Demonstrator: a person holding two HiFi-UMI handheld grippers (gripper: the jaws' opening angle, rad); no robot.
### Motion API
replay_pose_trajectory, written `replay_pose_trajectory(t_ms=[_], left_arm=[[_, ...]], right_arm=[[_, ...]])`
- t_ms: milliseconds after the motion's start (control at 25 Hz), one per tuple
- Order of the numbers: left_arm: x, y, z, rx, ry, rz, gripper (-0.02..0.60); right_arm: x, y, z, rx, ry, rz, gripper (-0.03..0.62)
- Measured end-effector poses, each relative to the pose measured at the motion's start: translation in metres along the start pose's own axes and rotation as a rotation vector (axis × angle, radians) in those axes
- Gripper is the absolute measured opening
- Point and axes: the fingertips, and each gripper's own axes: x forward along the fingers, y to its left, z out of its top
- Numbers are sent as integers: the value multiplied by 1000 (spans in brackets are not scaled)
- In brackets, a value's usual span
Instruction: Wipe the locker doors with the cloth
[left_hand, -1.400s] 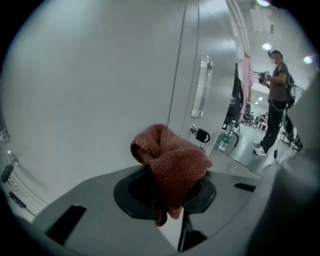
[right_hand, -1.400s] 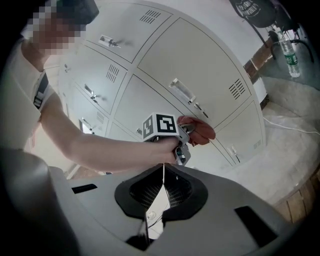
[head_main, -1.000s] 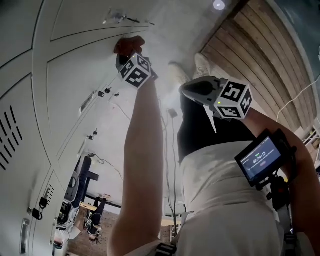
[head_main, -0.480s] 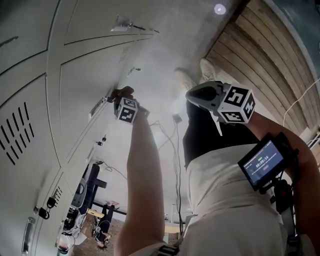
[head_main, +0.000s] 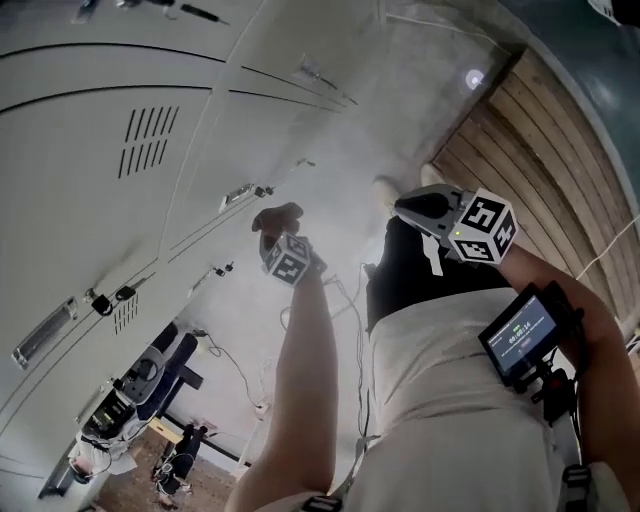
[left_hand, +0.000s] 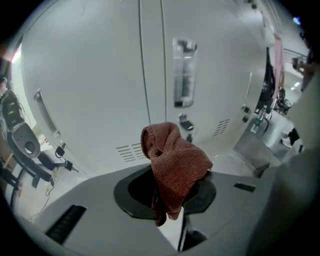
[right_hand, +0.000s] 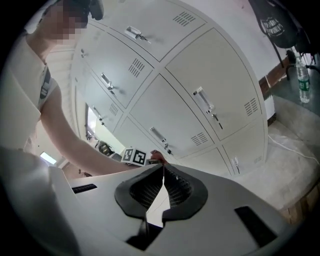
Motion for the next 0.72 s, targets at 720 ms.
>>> replay_pose_trajectory(t_ms=[720], left_arm=[[-237, -104, 179, 113, -435, -534, 72]], right_arm=[[-62, 78, 175, -308, -213, 37, 18]])
